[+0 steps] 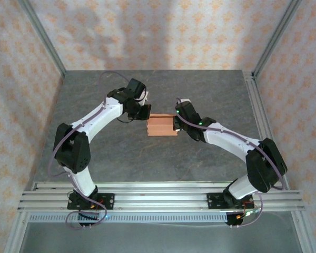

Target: Fold the paper box

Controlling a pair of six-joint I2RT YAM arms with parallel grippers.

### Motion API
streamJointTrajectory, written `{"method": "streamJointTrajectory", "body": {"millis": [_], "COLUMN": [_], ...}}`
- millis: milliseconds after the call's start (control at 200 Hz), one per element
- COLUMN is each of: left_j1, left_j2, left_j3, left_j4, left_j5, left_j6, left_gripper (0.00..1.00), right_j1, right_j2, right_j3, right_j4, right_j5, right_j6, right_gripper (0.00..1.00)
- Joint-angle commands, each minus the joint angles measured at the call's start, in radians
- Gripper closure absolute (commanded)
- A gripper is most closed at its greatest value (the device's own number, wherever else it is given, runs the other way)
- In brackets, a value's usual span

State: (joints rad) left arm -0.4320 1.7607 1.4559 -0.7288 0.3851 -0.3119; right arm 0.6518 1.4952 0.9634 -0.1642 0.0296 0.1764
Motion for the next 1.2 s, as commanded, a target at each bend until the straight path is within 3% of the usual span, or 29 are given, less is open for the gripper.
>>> {"method": "streamJointTrajectory", "body": {"millis": [0, 275, 511, 541, 696, 726, 796, 831, 956, 1196], "left_j1": [-0.015, -0.035, -0.049, -0.05, -0.054, -0.053, -0.048, -0.044, -0.041, -0.039], "left_j2": [-0.027, -0.074, -0.197, -0.215, -0.269, -0.279, -0.29, -0.285, -0.222, -0.11], "left_j3": [-0.082, -0.229, -0.244, -0.247, -0.243, -0.247, -0.254, -0.255, -0.228, -0.229], "left_j4": [0.074, 0.202, 0.195, 0.195, 0.153, 0.158, 0.182, 0.195, 0.202, 0.201], "left_j5": [0.003, -0.002, -0.054, -0.059, -0.075, -0.078, -0.089, -0.093, -0.088, -0.099], "left_j6": [0.039, 0.015, 0.069, 0.081, 0.098, 0.087, 0.032, -0.006, -0.119, -0.183], "left_gripper": [1.0, 0.99, 0.62, 0.51, 0.42, 0.35, 0.31, 0.24, 0.29, 0.56], "right_j1": [0.022, 0.078, 0.083, 0.083, 0.083, 0.083, 0.083, 0.083, 0.083, 0.083], "right_j2": [-0.009, 0.014, -0.008, -0.008, 0.009, 0.012, 0.016, 0.016, 0.016, 0.02], "right_j3": [-0.097, -0.254, -0.259, -0.258, -0.249, -0.249, -0.245, -0.246, -0.246, -0.238], "right_j4": [0.142, 0.391, 0.373, 0.371, 0.376, 0.377, 0.374, 0.374, 0.368, 0.358], "right_j5": [-0.004, 0.033, 0.093, 0.095, 0.087, 0.086, 0.087, 0.089, 0.093, 0.092], "right_j6": [-0.043, -0.108, -0.131, -0.13, -0.113, -0.113, -0.11, -0.109, -0.102, -0.091], "right_gripper": [1.0, 1.0, 1.0, 1.0, 1.0, 1.0, 1.0, 1.0, 1.0, 1.0]}}
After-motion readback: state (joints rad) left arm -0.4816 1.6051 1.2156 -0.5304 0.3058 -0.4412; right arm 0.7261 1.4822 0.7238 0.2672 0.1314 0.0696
